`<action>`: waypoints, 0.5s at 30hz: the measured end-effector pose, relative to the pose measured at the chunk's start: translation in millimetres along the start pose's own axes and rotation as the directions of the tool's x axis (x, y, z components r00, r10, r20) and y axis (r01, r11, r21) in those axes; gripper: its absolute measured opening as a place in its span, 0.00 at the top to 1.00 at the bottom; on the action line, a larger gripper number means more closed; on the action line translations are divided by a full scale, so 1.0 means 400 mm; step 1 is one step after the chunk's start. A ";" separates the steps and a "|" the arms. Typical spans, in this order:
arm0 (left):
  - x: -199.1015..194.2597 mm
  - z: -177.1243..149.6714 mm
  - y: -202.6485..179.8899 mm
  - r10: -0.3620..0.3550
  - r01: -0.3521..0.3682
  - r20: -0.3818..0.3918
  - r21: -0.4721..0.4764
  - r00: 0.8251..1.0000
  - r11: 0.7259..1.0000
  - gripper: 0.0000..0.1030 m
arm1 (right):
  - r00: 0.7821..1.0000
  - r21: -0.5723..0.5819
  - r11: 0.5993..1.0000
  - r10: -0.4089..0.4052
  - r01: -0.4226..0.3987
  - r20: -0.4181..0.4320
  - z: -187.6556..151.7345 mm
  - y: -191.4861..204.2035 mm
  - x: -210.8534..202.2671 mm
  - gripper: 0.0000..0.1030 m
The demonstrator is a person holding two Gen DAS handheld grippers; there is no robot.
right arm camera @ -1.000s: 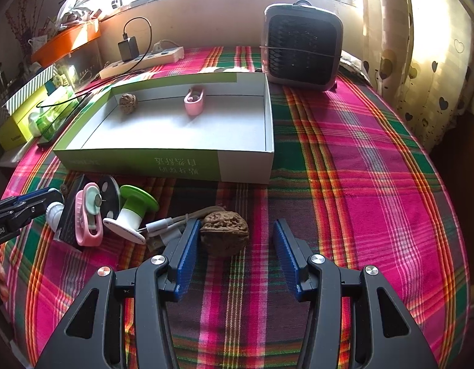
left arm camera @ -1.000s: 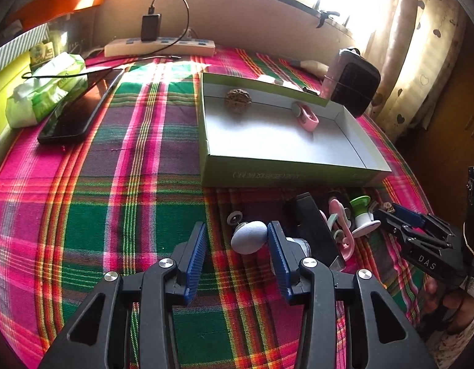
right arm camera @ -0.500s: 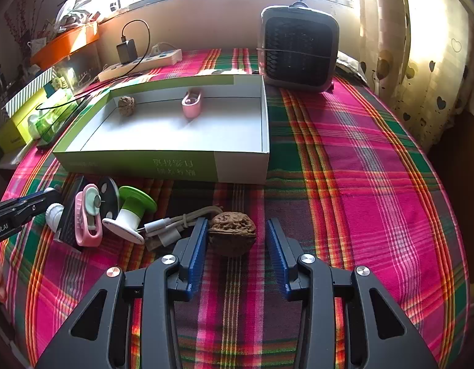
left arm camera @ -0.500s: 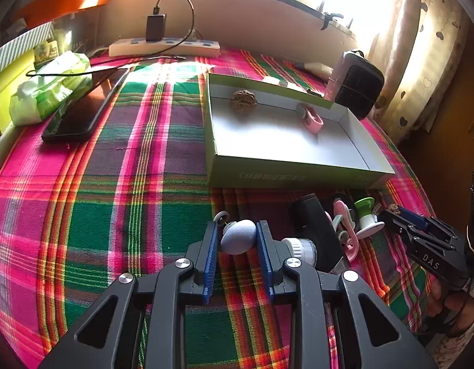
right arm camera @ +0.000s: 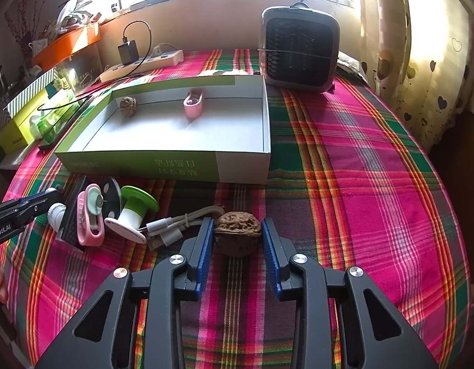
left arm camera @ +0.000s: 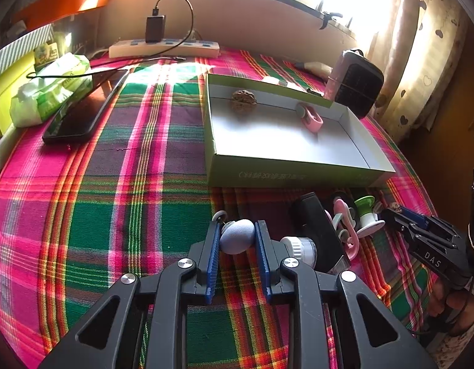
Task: Organize objects
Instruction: 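Carry the walnut and white ball into the box with both grippers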
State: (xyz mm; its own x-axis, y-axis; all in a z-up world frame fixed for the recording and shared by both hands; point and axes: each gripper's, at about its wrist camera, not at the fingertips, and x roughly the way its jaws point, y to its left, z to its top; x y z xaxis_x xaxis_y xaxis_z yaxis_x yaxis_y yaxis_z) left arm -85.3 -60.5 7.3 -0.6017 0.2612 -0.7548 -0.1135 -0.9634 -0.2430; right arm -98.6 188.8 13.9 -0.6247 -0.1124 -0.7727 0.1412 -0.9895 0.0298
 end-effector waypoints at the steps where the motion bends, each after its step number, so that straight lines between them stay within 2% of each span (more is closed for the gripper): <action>1: 0.000 0.000 0.000 0.000 0.000 0.000 0.001 1.000 1.000 0.80 | 1.000 0.000 1.000 0.001 -0.001 -0.001 0.000 0.000 0.000 0.68; 15: -0.028 0.010 -0.003 0.003 -0.003 0.029 0.012 1.000 1.000 0.81 | 1.000 -0.001 1.000 0.000 0.000 0.021 0.006 0.001 -0.019 0.68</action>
State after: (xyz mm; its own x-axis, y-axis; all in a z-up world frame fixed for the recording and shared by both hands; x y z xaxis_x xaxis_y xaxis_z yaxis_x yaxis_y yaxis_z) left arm -81.6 -62.6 18.6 -0.6245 0.2568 -0.7376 -0.1213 -0.9648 -0.2332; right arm -95.7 189.1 21.2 -0.6403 -0.1143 -0.7595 0.1422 -0.9894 0.0290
